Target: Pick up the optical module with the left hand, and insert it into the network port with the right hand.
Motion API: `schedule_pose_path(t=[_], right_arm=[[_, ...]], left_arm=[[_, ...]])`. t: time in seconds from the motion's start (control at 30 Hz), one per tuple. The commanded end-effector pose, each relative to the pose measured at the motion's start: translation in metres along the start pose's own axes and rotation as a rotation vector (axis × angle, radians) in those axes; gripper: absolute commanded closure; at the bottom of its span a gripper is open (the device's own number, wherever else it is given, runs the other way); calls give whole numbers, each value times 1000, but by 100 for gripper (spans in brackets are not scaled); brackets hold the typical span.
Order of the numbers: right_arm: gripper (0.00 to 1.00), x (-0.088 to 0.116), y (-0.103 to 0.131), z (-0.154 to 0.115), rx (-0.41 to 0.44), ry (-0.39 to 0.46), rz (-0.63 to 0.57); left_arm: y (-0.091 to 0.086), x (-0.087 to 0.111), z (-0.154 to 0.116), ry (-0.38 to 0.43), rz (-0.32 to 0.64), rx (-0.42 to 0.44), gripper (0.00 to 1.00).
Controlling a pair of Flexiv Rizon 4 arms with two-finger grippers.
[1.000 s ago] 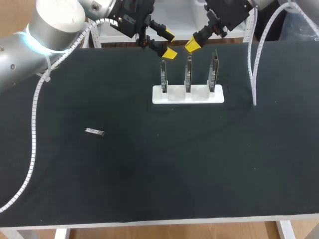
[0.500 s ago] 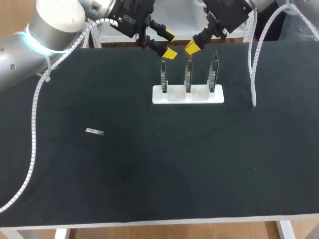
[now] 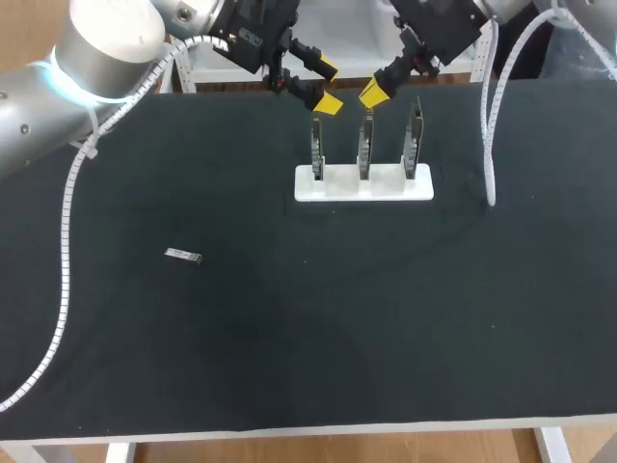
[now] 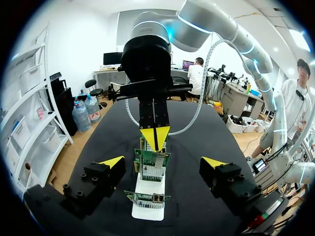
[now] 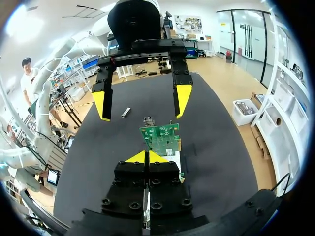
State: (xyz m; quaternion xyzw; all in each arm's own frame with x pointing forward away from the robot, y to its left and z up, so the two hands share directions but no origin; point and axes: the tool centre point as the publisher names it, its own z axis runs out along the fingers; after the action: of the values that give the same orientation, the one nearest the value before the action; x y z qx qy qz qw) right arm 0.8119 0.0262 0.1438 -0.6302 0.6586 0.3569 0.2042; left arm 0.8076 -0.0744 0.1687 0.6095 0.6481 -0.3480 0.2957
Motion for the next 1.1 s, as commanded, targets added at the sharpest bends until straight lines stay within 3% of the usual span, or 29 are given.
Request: schedule_pose_path(t=[0.03,1.1], right_arm=[[100,3,-9,2,-67,6,2],[100,4,-11,2,-70,4,8]], left_arm=[[0,0,0,1,1,-1,0],[0,0,0,1,1,-1,0]])
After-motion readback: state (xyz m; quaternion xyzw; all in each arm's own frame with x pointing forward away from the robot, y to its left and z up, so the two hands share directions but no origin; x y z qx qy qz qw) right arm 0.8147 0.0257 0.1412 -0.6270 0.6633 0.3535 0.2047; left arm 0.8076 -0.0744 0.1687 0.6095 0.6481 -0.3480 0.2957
